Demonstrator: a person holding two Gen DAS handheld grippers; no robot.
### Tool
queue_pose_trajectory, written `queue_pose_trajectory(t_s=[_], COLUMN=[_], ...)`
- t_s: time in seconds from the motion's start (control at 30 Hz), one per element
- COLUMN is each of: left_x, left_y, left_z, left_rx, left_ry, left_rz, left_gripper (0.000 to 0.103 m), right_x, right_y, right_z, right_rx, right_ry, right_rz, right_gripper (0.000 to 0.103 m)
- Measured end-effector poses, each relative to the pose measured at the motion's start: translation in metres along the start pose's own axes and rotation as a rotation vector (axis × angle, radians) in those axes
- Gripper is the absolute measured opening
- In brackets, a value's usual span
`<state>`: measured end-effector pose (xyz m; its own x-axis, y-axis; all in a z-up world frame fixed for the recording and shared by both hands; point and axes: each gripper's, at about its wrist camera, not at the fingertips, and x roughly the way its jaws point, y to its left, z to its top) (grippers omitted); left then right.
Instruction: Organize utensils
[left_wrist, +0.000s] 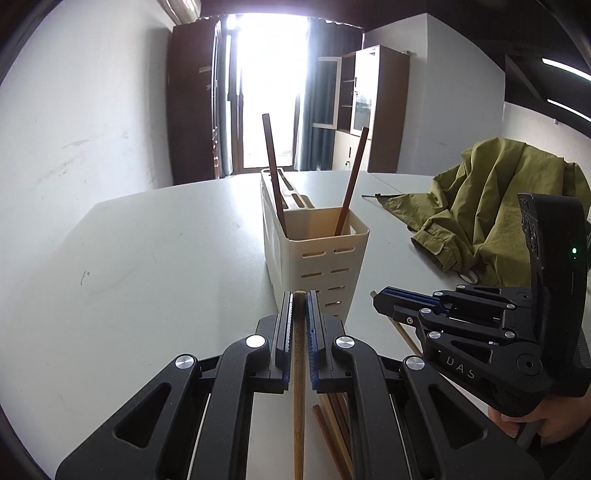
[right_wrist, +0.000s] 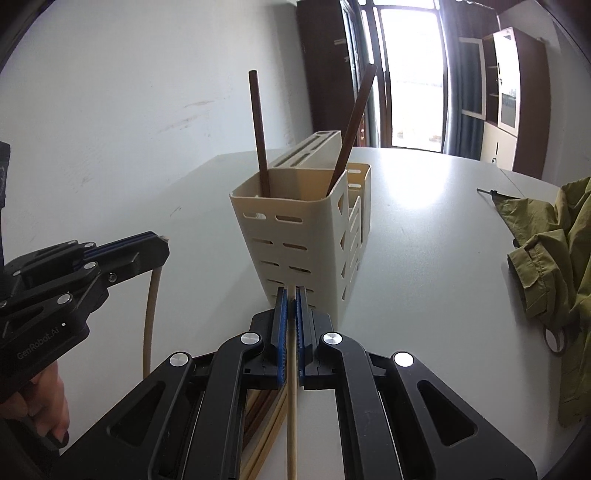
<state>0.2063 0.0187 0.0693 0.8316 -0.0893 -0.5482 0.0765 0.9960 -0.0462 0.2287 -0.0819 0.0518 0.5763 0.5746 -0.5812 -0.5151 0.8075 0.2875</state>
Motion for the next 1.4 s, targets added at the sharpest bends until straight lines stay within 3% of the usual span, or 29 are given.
queue_pose_trajectory(t_s=[0.33,0.63,1.17,1.33,1.4], left_x=[-0.047,-0.074,-0.097,-0.095,-0.096], left_y=[-0.012,-0.016,-0.025,-0.025,-0.025], left_z=[0.027,0.041,0.068,0.075,0.075], left_rx=[-0.009,-0.011,-0.01,-0.017,-0.021], left_ry=[-0.169,-0.275,-0.449,-0.494,-0.517], left_rz=[-0.01,-0.008,-0.005,-0.004,0.008], left_gripper=[0.006,0.006,0.006,0.006,0.006], right_x=[-0.027,-0.048,-0.056,-0.053,-0.052], right_y=[0.001,-0.004,-0.027,-0.035,-0.035], right_z=[0.025,0.04,0.062,0.068,0.071], right_rx=[-0.01,0.007,0.028,0.027,0.011], right_ry=[-0.132,-0.265,-0.528,-0.579,-0.588], right_rz=[0.046,0.096,0.143,0.159,0.125], right_gripper=[0.005,0.005,0.005,0.005,0.005])
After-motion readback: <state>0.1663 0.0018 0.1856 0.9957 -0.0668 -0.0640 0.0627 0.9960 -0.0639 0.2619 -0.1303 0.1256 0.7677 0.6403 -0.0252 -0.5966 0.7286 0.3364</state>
